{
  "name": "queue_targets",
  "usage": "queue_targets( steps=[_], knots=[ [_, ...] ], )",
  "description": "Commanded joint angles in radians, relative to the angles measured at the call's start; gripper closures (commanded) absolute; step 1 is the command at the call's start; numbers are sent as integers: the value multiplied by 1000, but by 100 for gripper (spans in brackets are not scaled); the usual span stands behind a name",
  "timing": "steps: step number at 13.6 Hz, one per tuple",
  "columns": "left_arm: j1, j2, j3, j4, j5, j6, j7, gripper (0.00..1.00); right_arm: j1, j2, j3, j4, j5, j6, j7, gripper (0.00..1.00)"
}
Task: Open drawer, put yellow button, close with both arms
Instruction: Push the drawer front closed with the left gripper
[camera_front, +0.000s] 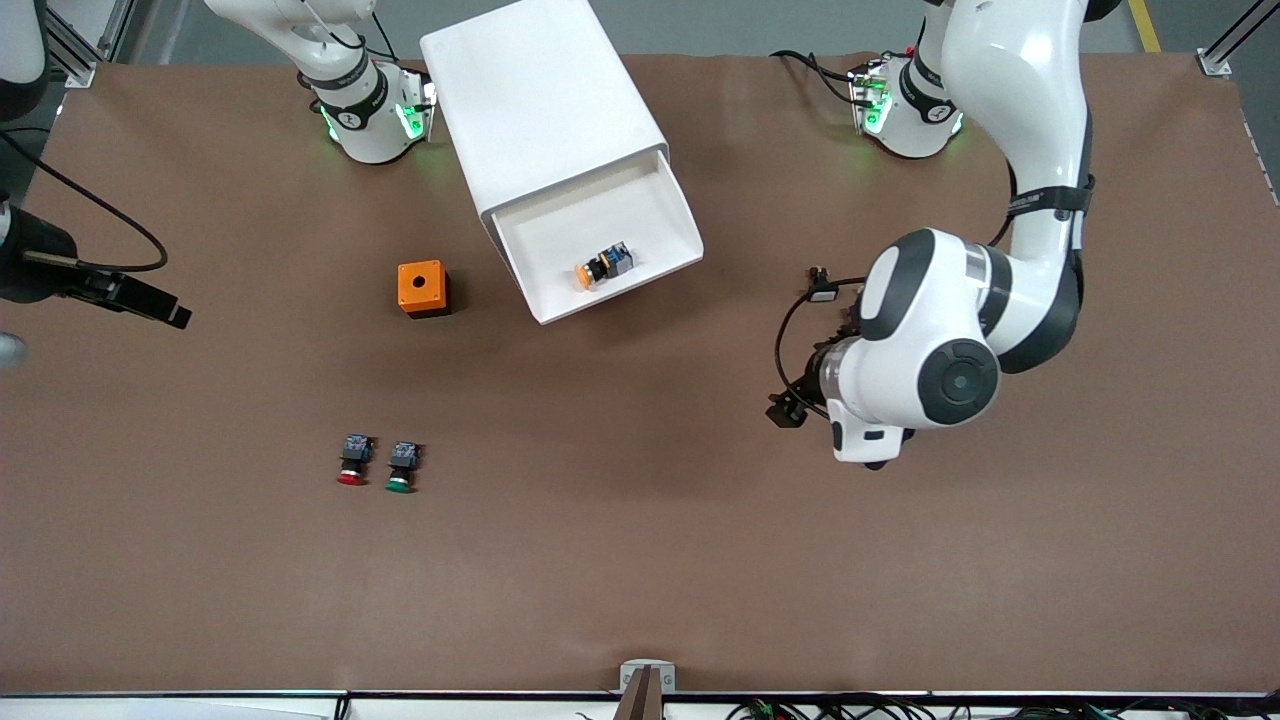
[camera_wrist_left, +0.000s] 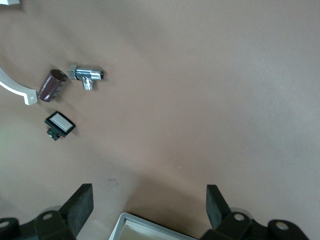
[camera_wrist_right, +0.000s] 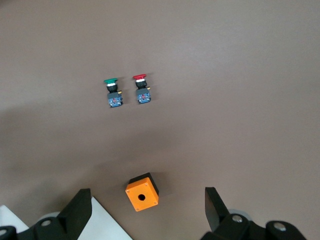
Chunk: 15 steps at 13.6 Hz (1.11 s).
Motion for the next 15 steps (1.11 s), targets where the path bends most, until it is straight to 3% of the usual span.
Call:
queue_targets(
  steps=[1, 4, 10, 15],
  knots=[
    [-58, -25, 7, -21, 32, 51, 15, 1, -18, -47, 7, -52, -15, 2, -33, 0],
    [-141, -19, 6, -23, 107, 98, 13, 1, -18, -48, 7, -68, -37, 51, -95, 0],
    [-230, -16, 0, -30, 110, 147, 15, 1, -38, -53, 9, -98, -127, 142, -327, 0],
    [-299, -13, -3, -38, 111, 147, 15, 1, -41, -69, 9, -124, -129, 145, -338, 0]
  ],
)
